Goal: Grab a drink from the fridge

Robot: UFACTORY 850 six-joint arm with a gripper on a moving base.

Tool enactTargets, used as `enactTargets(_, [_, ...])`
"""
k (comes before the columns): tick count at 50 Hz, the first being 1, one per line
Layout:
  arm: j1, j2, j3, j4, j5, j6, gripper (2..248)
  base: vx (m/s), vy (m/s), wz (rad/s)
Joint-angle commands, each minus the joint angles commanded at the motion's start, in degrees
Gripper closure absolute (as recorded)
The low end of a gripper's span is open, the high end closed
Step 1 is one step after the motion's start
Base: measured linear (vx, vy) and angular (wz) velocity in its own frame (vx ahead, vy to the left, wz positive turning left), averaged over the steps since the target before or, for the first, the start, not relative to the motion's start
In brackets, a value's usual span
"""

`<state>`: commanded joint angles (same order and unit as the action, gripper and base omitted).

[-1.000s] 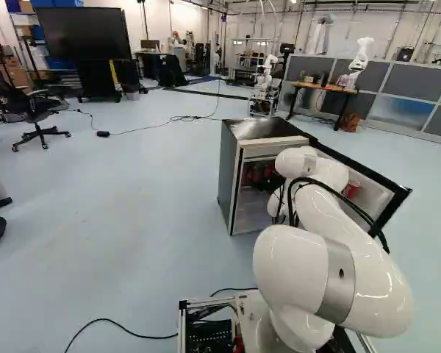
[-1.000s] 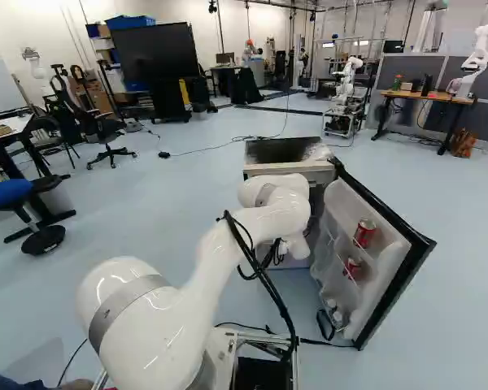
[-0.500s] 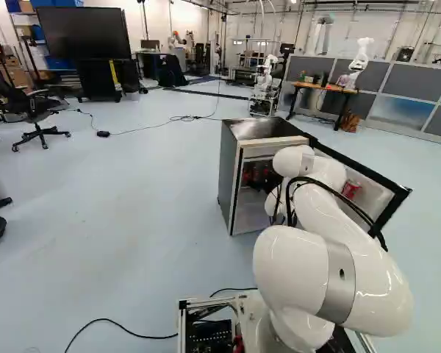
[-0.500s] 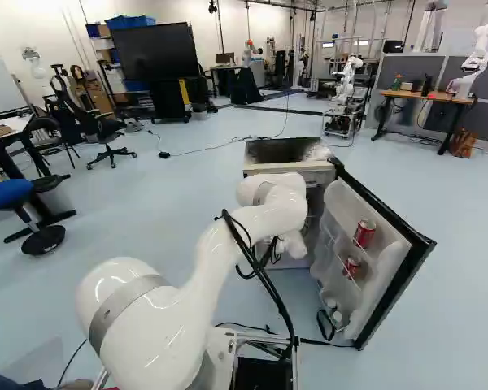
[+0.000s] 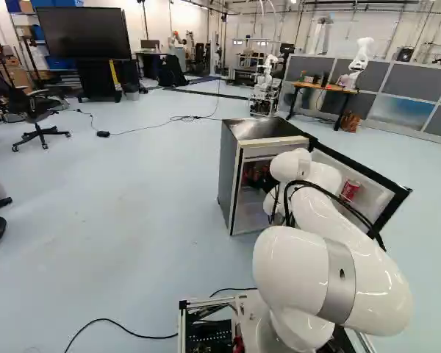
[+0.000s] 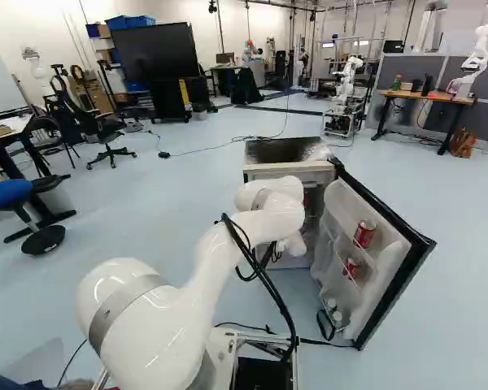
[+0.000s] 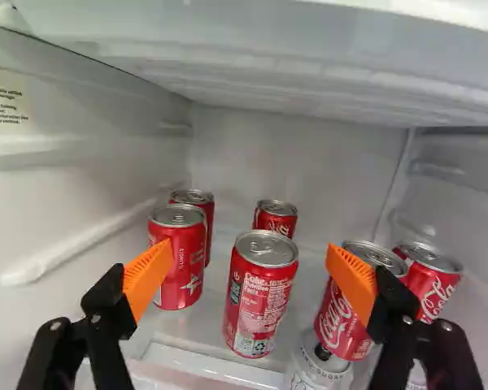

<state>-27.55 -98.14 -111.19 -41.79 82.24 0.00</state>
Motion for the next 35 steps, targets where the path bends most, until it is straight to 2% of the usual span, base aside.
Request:
enactTargets(21, [0.01,-0.09,-0.17,0.00,0.00,0.00,6,0.000,0.000,0.000])
enactTargets(22, [0.01,-0.09,-0.17,0.00,0.00,0.00,42,0.000,0.000,0.000])
enactTargets(26, [0.01,-0.09,-0.17,0.00,0.00,0.00,42,0.000,0.000,0.000])
enactTargets(27, [0.01,-0.09,-0.17,0.00,0.00,0.00,80,0.000,0.000,0.000])
enactTargets(31, [0.01,-0.09,-0.17,0.00,0.00,0.00,80,0.000,0.000,0.000])
enactTargets(32, [0.01,-0.09,-0.17,0.00,0.00,0.00,118,0.000,0.000,0.000])
enactTargets(35, [0.01,-0.09,-0.17,0.00,0.00,0.00,118,0.000,0.000,0.000])
